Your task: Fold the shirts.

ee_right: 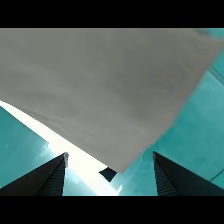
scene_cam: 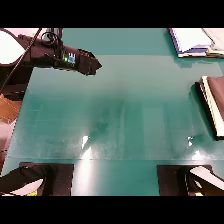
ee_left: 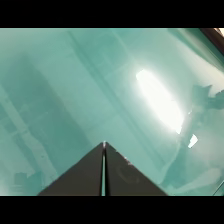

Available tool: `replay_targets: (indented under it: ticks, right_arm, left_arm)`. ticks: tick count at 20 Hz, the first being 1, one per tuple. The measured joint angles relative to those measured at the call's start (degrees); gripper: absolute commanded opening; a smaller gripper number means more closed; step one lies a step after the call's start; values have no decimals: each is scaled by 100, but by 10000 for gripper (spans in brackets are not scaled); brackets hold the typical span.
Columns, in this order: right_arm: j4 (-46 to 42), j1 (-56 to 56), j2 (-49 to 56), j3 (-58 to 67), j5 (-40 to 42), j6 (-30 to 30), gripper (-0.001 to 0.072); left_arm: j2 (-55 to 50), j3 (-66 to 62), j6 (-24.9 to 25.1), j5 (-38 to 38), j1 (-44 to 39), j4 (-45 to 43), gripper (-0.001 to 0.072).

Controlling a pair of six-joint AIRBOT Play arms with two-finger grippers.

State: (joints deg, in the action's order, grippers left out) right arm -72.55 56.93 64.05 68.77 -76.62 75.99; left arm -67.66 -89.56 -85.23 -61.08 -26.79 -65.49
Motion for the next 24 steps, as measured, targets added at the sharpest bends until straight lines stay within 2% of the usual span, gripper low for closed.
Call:
replay_targets:
  ticks: [4, 8, 9, 13, 18, 24]
  right_arm:
    - [946, -348, -20, 310, -4, 11, 616]
    - [1849, -1784, -24, 802, 22, 11, 613]
    - [1943, -2223, -24, 892, 70, 11, 564]
    - [2175, -4013, -24, 1086, 422, 4, 31]
    - [2256, -5515, -24, 1141, 813, -4, 17]
    - [2286, -6033, -24, 1145, 1003, -4, 17]
  left_arm:
    - [0, 0, 7, 31, 0, 0, 23]
    - [0, 0, 22, 186, 0, -52, 23]
    - [0, 0, 22, 221, 0, -103, 23]
    - [0, 0, 22, 304, 0, -223, 23]
    - [0, 0, 20, 350, 0, -269, 23]
    - [0, 0, 17, 363, 0, -282, 23]
